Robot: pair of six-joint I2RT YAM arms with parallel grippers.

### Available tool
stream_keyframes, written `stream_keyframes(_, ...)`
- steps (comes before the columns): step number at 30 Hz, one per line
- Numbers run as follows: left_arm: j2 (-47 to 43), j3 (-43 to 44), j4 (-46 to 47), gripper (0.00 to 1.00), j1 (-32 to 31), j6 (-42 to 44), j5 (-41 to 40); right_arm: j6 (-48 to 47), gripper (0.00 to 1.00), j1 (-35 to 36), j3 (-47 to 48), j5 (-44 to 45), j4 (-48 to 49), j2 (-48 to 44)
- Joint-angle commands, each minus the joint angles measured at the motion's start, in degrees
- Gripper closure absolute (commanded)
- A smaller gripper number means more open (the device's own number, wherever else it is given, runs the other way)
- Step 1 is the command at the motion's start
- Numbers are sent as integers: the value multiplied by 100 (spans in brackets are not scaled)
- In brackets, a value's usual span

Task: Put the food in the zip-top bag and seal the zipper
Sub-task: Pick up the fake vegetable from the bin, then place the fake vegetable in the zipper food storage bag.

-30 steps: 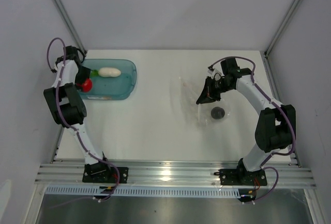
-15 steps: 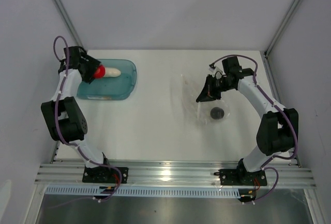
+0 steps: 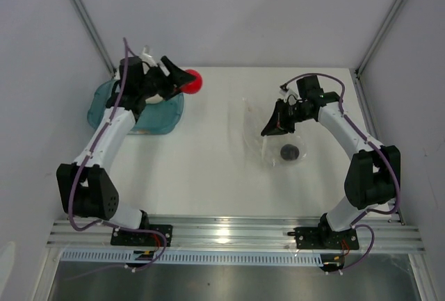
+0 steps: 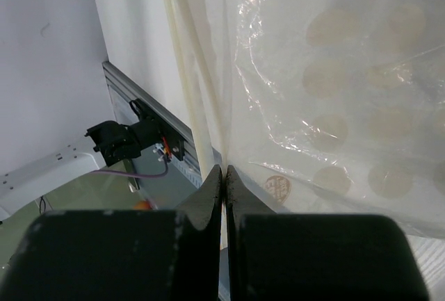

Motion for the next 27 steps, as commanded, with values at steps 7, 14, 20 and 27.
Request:
stream_keyframes(7,74,154,520,100,-1794,-252,2127,379,100,169,391,64,263,-200)
stream_keyframes(14,364,331,703,99,-2305,-550,2382,546,100,266,382,82,377,-323)
stream_keyframes(20,610,14,1231,99,-2516,-1008,2593,669,100,257,444,-102,465,-402)
stream_keyframes(27,892,401,301,100,-2657,-421,2330,766,100,213,558,-243,517,-481)
